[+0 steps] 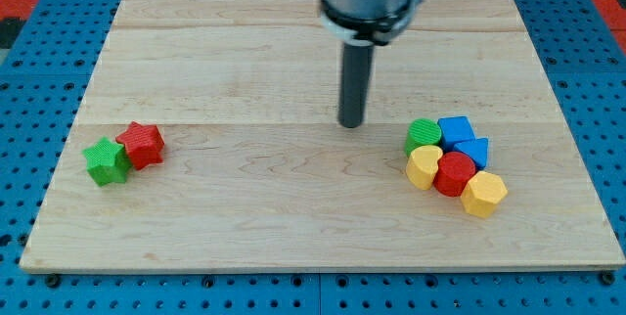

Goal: Push the red star into the yellow heart

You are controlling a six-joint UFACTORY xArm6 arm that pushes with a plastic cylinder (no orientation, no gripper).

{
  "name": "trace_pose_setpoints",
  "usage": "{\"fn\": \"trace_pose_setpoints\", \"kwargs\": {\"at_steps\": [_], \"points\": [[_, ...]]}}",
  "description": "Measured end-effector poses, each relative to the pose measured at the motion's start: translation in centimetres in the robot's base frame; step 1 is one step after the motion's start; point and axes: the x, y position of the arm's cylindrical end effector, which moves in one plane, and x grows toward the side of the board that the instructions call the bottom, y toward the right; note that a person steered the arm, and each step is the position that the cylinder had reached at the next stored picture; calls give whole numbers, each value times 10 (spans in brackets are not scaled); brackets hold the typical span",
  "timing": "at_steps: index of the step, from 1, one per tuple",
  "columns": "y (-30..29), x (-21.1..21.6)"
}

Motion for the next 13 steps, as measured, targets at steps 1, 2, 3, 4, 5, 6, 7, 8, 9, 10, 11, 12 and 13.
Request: {"fn": "trace_pose_setpoints", "kwargs": {"at_steps": [1, 2, 3, 4, 5, 6, 7, 8, 9, 10, 11, 12, 13], "points": [[-64, -6], [-134, -14], [-213, -11], [-272, 10], [-258, 39], [-188, 48], [-141, 64], [-149, 42], [-149, 30], [-111, 12], [-61, 39], [-63, 61], [-103, 74]]}}
